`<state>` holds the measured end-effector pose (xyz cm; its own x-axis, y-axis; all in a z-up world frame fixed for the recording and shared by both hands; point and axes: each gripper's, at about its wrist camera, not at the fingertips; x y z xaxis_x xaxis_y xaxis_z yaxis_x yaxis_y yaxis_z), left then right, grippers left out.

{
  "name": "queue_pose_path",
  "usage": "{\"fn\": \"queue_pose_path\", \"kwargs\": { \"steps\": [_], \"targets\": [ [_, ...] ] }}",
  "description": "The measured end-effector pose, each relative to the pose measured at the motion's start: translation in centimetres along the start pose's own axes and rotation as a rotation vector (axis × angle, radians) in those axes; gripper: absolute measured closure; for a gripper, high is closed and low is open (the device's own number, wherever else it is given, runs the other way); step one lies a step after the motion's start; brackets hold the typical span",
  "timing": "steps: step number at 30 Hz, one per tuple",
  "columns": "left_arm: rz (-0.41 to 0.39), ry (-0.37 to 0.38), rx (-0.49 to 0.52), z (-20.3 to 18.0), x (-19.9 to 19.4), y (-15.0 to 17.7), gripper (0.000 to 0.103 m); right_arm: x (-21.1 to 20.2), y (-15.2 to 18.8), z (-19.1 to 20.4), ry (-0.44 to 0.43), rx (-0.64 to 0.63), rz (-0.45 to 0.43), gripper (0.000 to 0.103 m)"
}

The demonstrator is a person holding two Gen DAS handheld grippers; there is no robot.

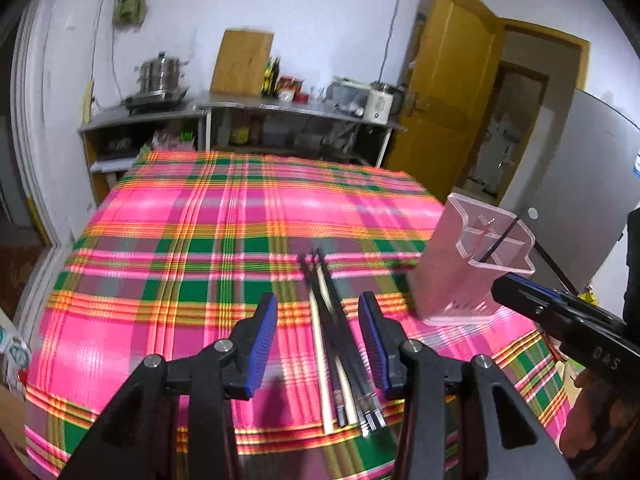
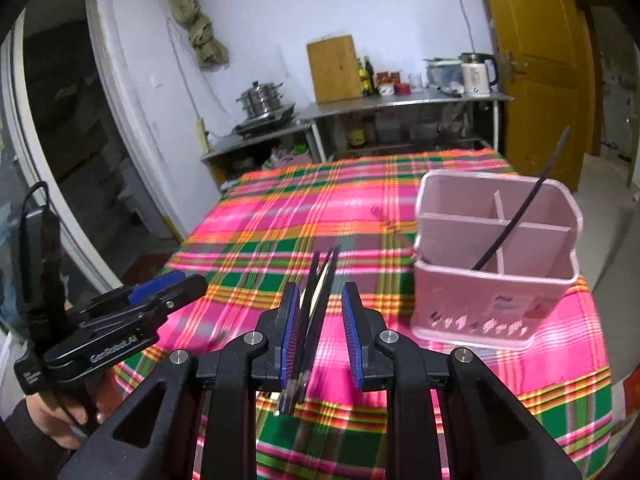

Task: Organize utensils
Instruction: 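Grasp a light wooden chopstick with the left tool while the right tool grasps a black chopstick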

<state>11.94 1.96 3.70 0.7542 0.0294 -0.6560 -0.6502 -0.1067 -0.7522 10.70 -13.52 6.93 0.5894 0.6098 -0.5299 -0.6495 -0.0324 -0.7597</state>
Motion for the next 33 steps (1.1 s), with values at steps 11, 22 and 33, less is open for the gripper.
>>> {"fn": "queue_pose_path", "kwargs": {
  "steps": [11, 22, 33],
  "targets": [
    [0.150, 0.028, -0.001, -0.9, 6.8, 2.2, 0.064, 3.4, 2.6, -1.5, 0.003, 0.028, 0.099, 0.081],
    [0.218, -0.037, 0.074, -2.9, 11.6, 3.6, 0.071, 4.4, 3.3, -3.1, 0.006, 0.062, 0.127, 0.081],
    [0.195, -0.080, 0.090, -2.5, 11.2, 3.6, 0.081, 6.0, 3.7, -3.0, -0.010, 0.070, 0.154, 0.081]
  ]
}}
Point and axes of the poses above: each gripper's, at about its wrist camera, not at the fingertips, and x roughly the way its jaws point, z to its left, y to its underside, and after that the axes turned 14 degrees about -y, right-handed
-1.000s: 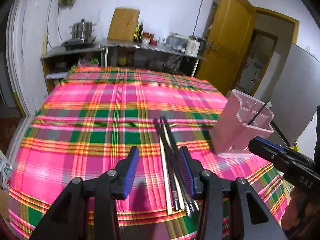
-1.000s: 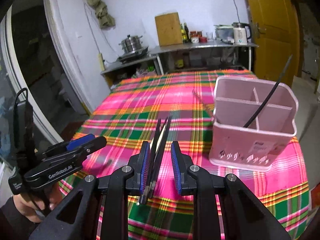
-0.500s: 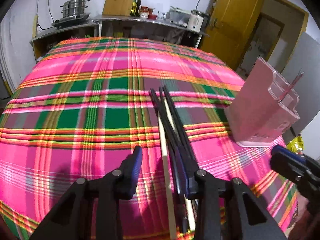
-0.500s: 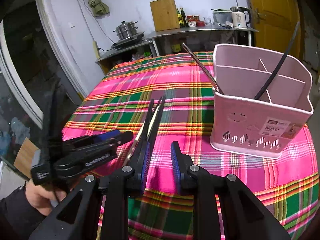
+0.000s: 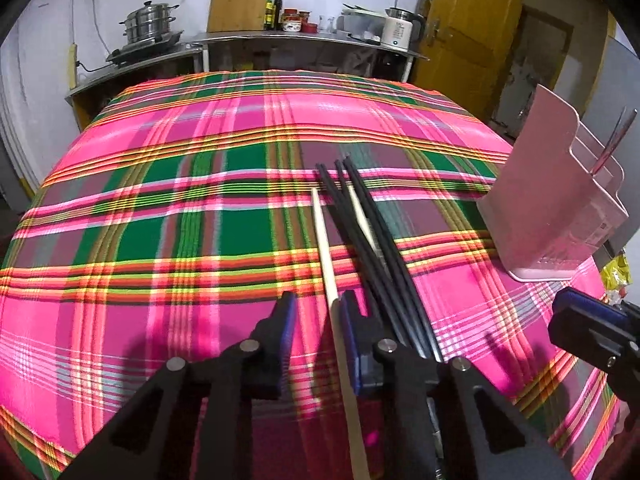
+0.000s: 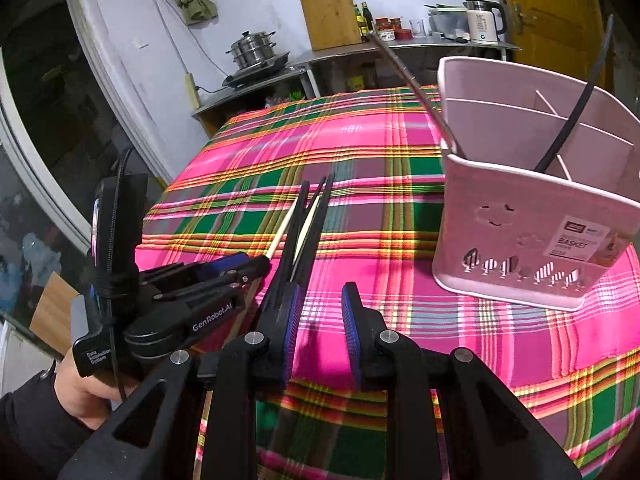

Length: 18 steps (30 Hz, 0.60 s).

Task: Organize utensils
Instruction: 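Grasp a light wooden chopstick with the left tool while the right tool grasps a black chopstick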

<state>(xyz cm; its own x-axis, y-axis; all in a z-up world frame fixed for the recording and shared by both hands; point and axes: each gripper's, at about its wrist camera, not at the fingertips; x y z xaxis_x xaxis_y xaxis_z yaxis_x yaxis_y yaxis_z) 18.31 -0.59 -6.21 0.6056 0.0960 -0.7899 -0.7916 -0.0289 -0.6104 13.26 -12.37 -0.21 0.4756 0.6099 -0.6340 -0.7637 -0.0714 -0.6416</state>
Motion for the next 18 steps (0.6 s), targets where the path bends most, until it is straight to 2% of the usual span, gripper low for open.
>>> {"fn": "queue_pose_path", "kwargs": {
  "steps": [9, 18],
  "targets": [
    [0.010, -0.057, -0.077, 4.2, 0.1, 0.7, 0.085, 2.0, -0.6, 0.1, -0.010, -0.006, 0.026, 0.081],
    [0.035, -0.012, -0.070, 5.2, 1.6, -1.2, 0.085, 6.3, -2.2, 0.2, 0.011, -0.015, 0.065, 0.081]
  ]
}}
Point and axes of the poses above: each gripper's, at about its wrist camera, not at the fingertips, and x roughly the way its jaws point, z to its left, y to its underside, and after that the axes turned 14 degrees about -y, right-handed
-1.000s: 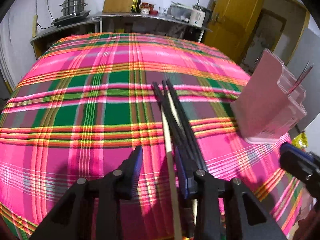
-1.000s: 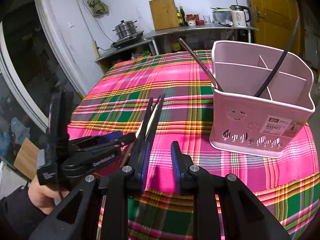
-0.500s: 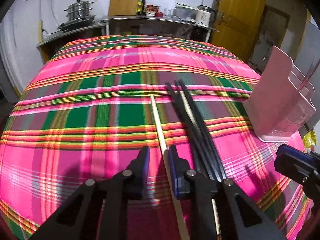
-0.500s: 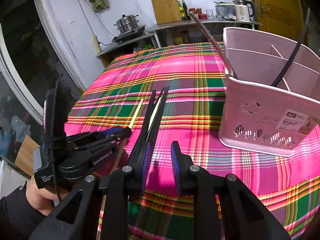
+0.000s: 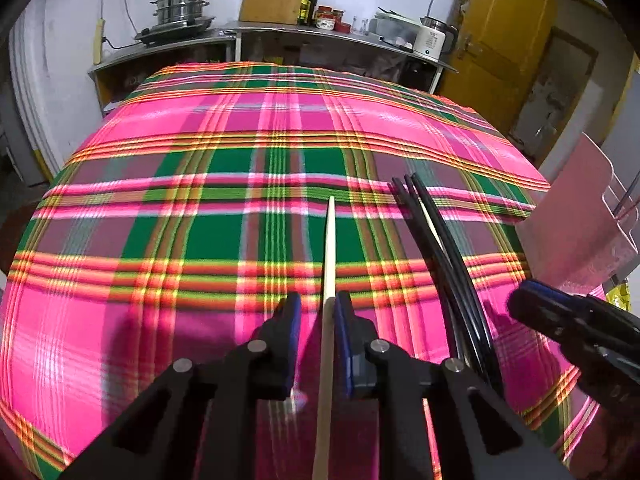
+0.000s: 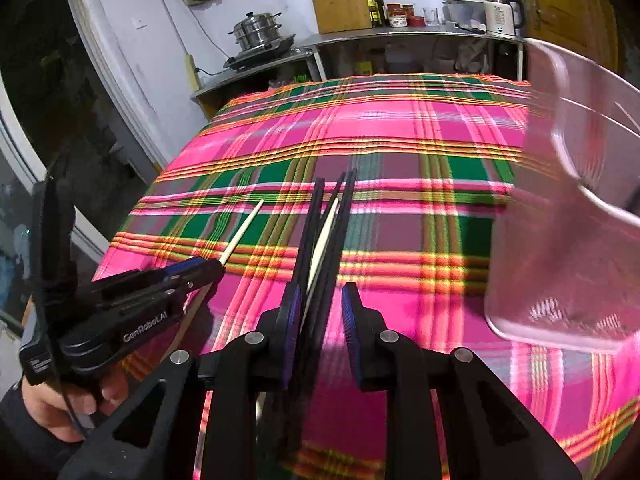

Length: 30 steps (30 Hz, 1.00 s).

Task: Organize utensils
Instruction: 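Grasp a light wooden chopstick with the left tool while the right tool grasps a black chopstick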

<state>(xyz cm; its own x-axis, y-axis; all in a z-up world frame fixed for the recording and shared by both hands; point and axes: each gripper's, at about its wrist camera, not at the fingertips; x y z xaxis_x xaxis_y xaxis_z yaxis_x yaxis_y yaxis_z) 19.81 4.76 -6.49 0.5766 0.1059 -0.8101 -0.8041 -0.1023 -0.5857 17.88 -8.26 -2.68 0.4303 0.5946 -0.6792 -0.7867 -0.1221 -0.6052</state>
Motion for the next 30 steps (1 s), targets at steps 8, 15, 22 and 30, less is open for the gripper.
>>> {"fn": "queue_pose_path", "kwargs": {
  "steps": [8, 15, 22, 30],
  "targets": [
    [-0.013, 0.021, 0.067, -1.2, 1.3, -1.9, 0.085, 2.6, -1.8, -1.5, 0.050, 0.023, 0.026, 0.088],
    [-0.020, 0.021, 0.067, -0.9, 1.9, -2.6, 0.085, 3.4, -1.9, -2.2, 0.067, 0.036, 0.044, 0.091],
    [-0.018, 0.018, 0.044, -0.2, 1.8, -2.6, 0.085, 3.7, -2.8, -2.0, 0.063, 0.053, 0.040, 0.090],
    [-0.026, 0.014, 0.045, 0.0, 1.9, -2.6, 0.085, 4.5, -3.1, -2.2, 0.079, 0.043, 0.053, 0.090]
  ]
}}
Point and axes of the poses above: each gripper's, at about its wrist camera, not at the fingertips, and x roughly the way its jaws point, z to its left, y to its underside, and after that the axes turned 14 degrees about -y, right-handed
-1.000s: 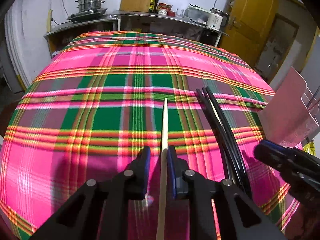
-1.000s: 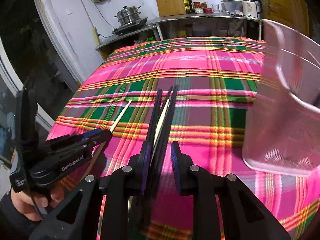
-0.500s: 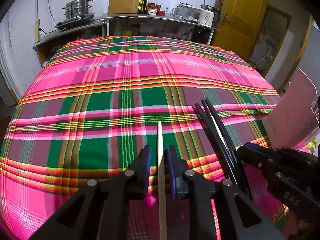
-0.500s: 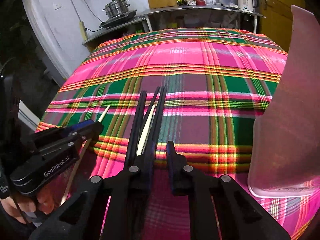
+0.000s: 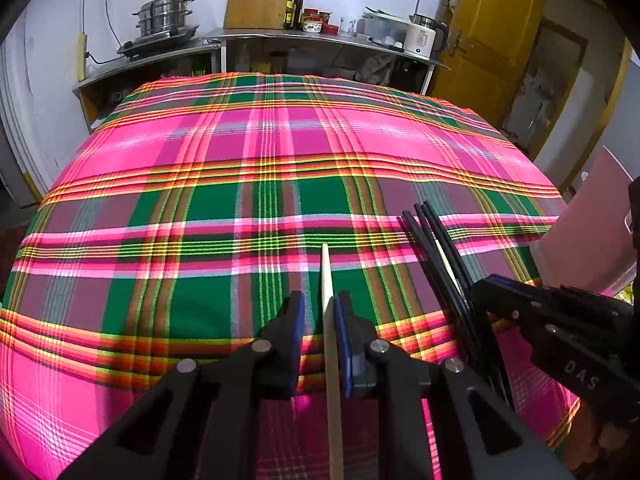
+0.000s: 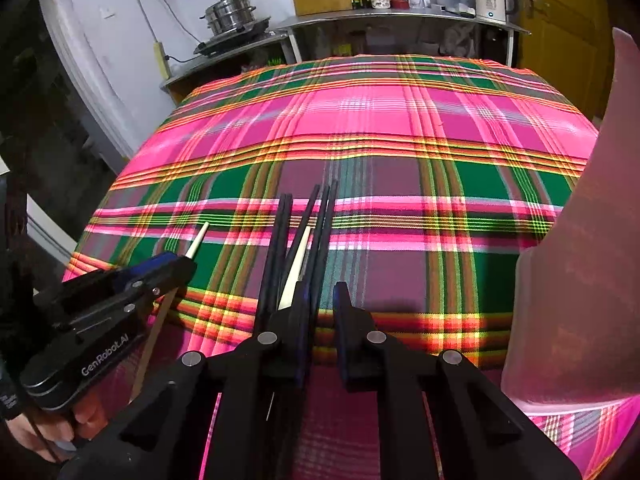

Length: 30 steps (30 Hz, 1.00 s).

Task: Organize utensils
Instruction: 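Grasp a light wooden chopstick with the left tool while the right tool grasps a black chopstick, then lift both chopsticks upright and carry them over the pink holder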

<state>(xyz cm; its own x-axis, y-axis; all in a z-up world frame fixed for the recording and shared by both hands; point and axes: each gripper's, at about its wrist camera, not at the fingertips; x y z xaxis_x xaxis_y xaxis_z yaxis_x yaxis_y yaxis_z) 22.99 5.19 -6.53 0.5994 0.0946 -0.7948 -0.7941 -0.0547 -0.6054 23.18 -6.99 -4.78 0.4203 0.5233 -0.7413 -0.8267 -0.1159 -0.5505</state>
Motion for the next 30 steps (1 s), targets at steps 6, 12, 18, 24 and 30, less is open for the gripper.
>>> {"fn": "queue_pose_path", "kwargs": {
  "steps": [6, 12, 18, 24, 30],
  "targets": [
    [-0.002, 0.004, 0.000, -0.1, 0.0, 0.1, 0.085, 0.2, -0.1, -0.3, 0.017, -0.003, 0.008, 0.091],
    [0.002, -0.010, 0.025, -0.5, 0.3, -0.4, 0.085, 0.8, -0.7, 0.0, 0.053, -0.018, 0.028, 0.091],
    [0.011, -0.034, 0.096, -1.5, 0.8, -1.4, 0.086, 1.4, -1.4, 0.1, 0.068, -0.034, 0.042, 0.091],
    [0.026, -0.030, 0.120, -1.8, 1.2, -2.3, 0.096, 1.3, -1.5, 0.1, 0.046, -0.027, 0.042, 0.097],
    [0.004, -0.005, 0.080, -0.8, -0.7, -2.4, 0.097, -0.8, -1.6, 0.9, 0.013, -0.034, -0.004, 0.098]
  ]
}}
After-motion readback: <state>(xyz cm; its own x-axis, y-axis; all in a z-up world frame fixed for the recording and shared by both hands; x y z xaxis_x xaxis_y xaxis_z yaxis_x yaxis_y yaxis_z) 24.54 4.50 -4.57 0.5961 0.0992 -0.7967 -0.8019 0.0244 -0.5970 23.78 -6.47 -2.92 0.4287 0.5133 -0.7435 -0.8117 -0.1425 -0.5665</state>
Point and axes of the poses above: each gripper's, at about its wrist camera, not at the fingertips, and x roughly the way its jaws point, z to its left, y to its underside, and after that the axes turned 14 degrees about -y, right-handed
